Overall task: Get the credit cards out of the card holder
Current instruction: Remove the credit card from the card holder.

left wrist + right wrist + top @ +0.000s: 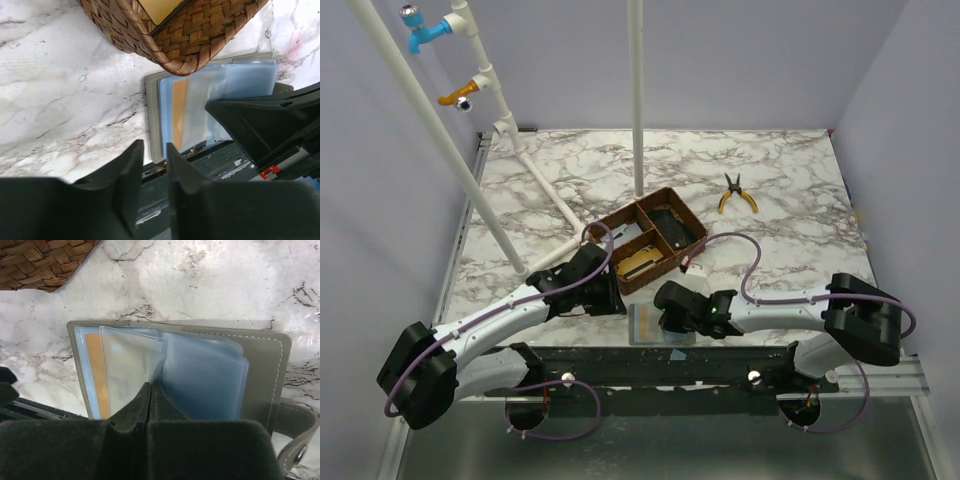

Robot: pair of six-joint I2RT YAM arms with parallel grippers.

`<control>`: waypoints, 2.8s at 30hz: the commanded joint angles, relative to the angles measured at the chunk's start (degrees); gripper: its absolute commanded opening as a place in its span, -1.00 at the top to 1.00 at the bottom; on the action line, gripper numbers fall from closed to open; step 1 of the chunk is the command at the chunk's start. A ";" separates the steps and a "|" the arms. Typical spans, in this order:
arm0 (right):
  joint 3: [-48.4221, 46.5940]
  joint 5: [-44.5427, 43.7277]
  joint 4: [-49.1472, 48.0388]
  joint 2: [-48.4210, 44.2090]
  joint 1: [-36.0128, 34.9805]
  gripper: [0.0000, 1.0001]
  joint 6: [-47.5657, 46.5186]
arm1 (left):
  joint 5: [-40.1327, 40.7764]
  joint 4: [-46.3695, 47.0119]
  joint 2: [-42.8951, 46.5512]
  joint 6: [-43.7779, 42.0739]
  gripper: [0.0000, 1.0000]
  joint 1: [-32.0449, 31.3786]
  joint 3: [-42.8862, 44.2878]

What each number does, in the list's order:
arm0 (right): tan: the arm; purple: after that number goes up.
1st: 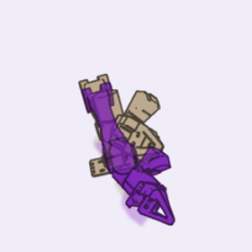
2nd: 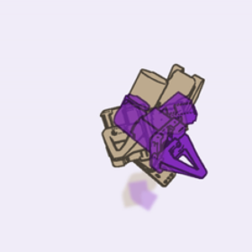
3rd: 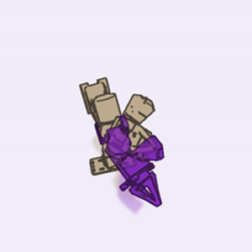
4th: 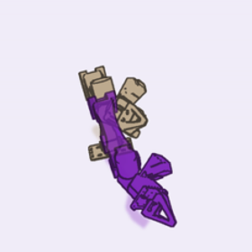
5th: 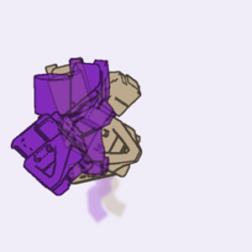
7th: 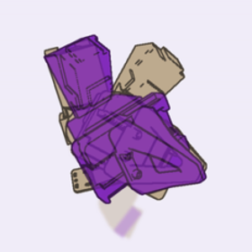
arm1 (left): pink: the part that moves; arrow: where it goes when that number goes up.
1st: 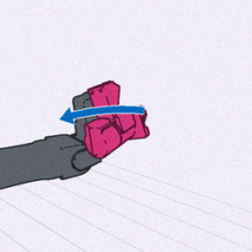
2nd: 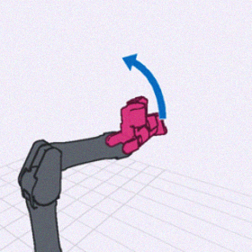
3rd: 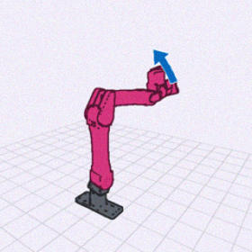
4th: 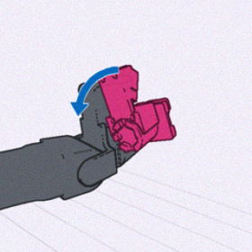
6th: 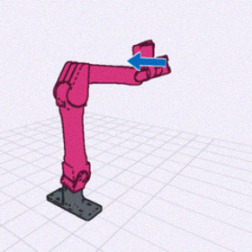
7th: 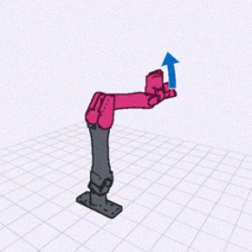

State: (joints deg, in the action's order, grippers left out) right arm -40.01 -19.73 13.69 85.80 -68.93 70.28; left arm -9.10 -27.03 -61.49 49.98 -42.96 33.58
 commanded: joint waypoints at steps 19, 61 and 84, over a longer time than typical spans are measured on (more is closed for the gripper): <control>21.45 16.55 -24.19 -6.11 8.43 0.99 1.59 | -3.11 8.26 -10.51 1.38 1.00 -6.56 2.23; 22.35 19.29 -28.03 -3.37 9.67 0.99 0.49 | -1.04 14.15 -20.09 -0.24 1.00 -10.91 4.48; 12.06 13.43 -11.24 -12.51 9.69 0.05 -4.98 | -2.18 14.72 -24.68 -0.07 1.00 -12.44 6.50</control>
State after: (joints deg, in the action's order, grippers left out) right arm -25.15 -2.46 -6.81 75.96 -59.16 68.07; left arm -11.00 -11.70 -83.94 49.98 -55.05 39.11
